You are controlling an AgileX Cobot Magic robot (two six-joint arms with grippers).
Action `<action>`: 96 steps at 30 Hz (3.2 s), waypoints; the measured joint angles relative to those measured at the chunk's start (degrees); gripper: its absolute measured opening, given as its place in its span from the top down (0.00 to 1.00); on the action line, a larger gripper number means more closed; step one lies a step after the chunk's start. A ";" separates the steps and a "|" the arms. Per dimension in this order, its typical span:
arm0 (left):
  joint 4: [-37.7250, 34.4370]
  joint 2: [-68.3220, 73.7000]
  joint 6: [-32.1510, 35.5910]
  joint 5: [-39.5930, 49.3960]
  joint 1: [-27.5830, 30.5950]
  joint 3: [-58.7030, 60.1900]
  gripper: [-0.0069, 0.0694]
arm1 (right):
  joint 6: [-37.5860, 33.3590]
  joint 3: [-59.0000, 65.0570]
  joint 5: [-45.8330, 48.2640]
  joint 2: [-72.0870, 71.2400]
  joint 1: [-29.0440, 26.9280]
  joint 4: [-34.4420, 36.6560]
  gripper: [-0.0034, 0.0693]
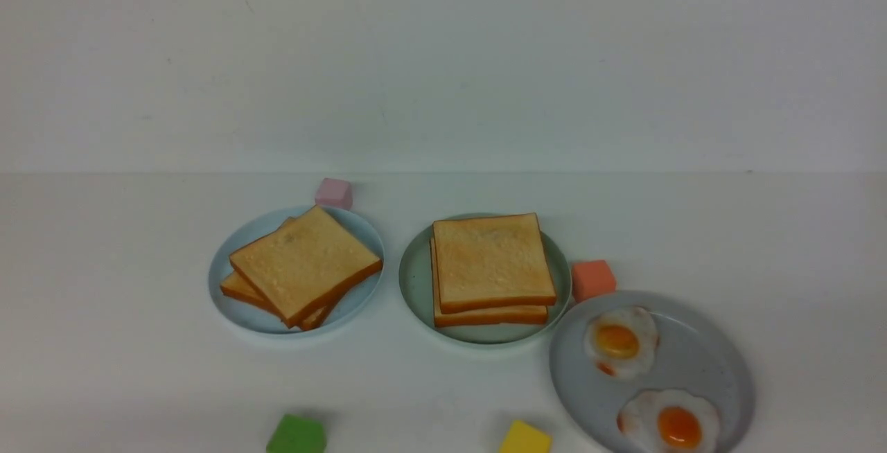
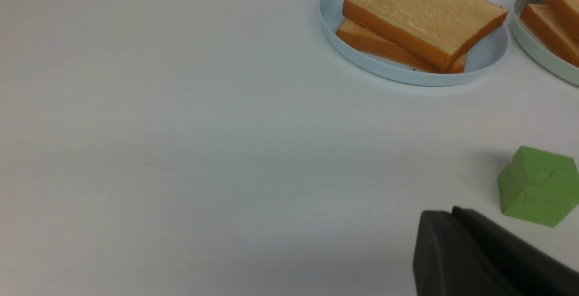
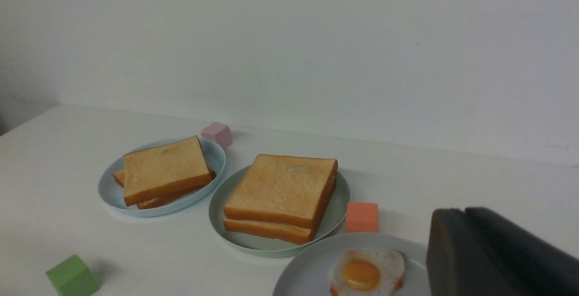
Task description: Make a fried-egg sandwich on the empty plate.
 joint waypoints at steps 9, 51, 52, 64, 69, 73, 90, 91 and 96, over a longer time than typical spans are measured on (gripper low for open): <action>-0.07 0.00 0.00 0.00 0.00 0.00 0.86 | -21.89 0.00 0.69 0.00 -18.23 25.78 0.87; -0.18 0.00 -0.04 -0.16 0.03 0.00 0.80 | -43.23 20.49 -3.61 -10.42 -42.85 43.85 0.80; -0.18 0.00 -0.04 -0.16 0.03 0.00 0.79 | -43.23 20.49 -3.61 -10.42 -42.85 43.85 0.80; -0.18 0.00 -0.04 -0.16 0.03 0.00 0.79 | -43.23 20.49 -3.61 -10.42 -42.85 43.85 0.78; -0.18 0.00 -0.04 -0.16 0.03 0.00 0.78 | -43.23 20.49 -3.66 -10.42 -42.85 43.85 0.77; -0.18 0.00 -0.04 -0.16 0.03 0.00 0.77 | -43.23 20.49 -3.66 -10.42 -42.85 43.85 0.77; -0.18 0.00 -0.04 -0.16 0.03 0.00 0.76 | -43.23 20.49 -3.66 -10.42 -42.85 43.91 0.74; -0.18 0.00 -0.04 -0.16 0.03 0.00 0.76 | -43.23 20.49 -3.66 -10.42 -42.85 43.91 0.74; -0.18 0.00 -0.04 -0.16 0.03 0.00 0.76 | -43.23 20.49 -3.66 -10.42 -42.85 43.91 0.73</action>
